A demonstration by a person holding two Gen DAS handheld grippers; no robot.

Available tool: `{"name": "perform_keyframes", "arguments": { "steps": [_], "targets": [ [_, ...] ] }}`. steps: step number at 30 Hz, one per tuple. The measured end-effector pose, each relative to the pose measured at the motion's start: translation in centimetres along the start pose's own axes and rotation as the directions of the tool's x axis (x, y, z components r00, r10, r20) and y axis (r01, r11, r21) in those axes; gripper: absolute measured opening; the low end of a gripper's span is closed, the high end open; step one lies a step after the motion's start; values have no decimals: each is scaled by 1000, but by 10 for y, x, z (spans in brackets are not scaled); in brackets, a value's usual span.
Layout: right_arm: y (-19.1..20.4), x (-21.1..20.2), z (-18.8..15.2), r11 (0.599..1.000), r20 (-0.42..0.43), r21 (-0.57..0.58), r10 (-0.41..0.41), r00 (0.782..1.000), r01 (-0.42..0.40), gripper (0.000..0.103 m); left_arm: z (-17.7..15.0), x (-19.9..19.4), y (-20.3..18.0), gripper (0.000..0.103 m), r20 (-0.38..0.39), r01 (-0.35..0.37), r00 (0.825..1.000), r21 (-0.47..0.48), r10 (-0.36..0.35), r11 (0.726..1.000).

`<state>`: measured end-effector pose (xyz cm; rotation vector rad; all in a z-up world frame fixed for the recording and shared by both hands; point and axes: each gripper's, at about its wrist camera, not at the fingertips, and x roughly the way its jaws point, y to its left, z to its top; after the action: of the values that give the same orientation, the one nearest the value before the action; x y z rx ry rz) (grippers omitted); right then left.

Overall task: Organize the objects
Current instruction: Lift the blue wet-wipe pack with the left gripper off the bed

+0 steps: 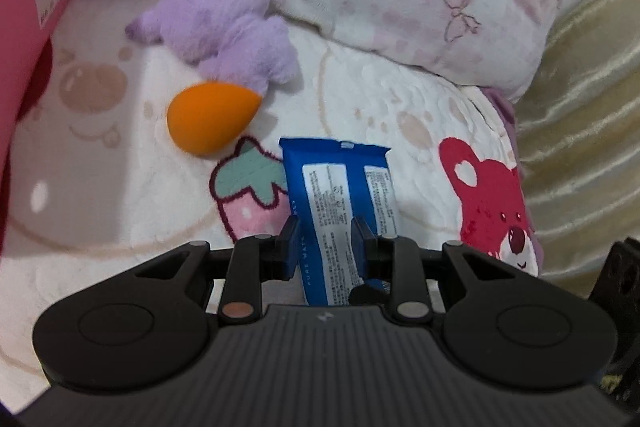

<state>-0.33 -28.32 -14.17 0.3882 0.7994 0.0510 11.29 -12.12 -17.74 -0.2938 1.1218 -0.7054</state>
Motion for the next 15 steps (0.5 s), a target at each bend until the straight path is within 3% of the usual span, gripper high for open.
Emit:
{"name": "perform_keyframes", "arguments": {
  "steps": [3,6,9,12,14,15],
  "targets": [
    [17,8,0,996,-41,-84,-30,999,26,74,-4,6,4,26,-36,21,999,-16,-22,1000],
    [36,25,2,975,-97,-188,-136,986,117,76,-4,6,9,26,-58,57,996,-51,-60,997],
    [39,30,3,964,-104,-222,-173,980,146,77,-2,7,11,26,-62,66,995,-94,-73,993],
    [39,30,3,947,-84,-247,-230,969,204,77,-3,9,9,24,-50,47,997,-96,-52,994],
    [44,31,-5,906,-26,-290,-331,943,310,90,-4,13,7,24,-52,35,998,-87,-40,996],
    [47,33,-9,892,-12,-307,-353,936,332,90,-5,15,5,24,-57,34,998,-78,-38,996]
  ]
}}
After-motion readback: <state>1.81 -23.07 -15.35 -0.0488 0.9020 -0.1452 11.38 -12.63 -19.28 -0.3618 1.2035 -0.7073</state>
